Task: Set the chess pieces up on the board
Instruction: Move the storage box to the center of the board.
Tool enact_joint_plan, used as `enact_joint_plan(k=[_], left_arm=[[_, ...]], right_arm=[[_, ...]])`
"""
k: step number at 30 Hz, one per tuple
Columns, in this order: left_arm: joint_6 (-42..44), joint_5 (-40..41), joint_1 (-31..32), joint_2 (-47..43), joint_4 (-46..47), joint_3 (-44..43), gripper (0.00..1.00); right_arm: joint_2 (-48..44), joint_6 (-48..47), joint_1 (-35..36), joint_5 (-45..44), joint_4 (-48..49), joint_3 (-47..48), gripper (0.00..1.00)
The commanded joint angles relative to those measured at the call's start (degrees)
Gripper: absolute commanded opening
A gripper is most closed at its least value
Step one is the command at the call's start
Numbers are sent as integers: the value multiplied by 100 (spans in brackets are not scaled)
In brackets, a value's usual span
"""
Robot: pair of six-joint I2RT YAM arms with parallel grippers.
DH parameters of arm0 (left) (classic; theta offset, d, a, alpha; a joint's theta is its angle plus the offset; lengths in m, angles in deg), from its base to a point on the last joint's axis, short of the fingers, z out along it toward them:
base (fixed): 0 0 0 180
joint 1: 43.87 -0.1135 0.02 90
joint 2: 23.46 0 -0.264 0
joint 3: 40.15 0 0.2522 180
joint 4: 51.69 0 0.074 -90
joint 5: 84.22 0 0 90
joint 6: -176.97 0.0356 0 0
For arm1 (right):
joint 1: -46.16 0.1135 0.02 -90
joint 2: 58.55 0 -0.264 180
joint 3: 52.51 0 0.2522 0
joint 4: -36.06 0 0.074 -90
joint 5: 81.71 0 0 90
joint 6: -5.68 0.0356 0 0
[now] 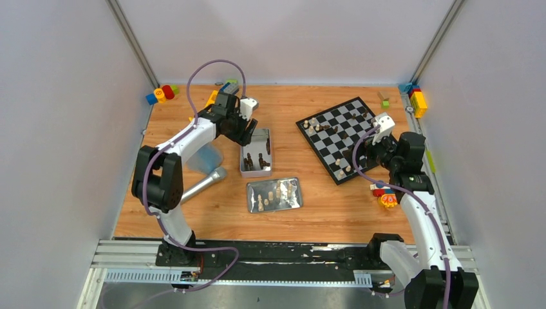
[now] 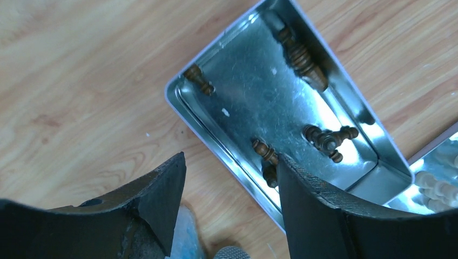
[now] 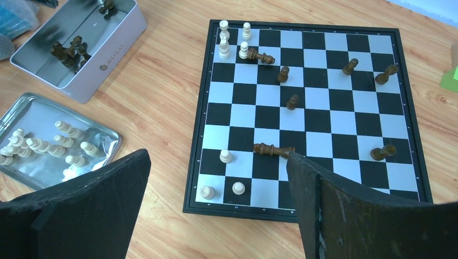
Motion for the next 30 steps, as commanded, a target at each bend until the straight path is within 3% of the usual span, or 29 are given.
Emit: enact_joint_plan(k=[1, 9, 17, 24, 30], left_arm=[[-275, 193, 20, 119, -251, -188, 71], [-151, 388, 20, -219, -65, 290, 77], [-438, 506, 21, 119, -137, 180, 72], [-783, 525, 21, 492, -212, 81, 50], [-964, 690, 20, 601, -220, 137, 24]], right_arm=[[-66, -113, 50, 181, 91, 33, 100], [502, -220, 668, -413, 96, 249, 98], [654, -173, 922, -464, 116, 261, 96], [482, -234, 923, -425, 135, 139, 96], [460, -293, 923, -413, 136, 97, 96]])
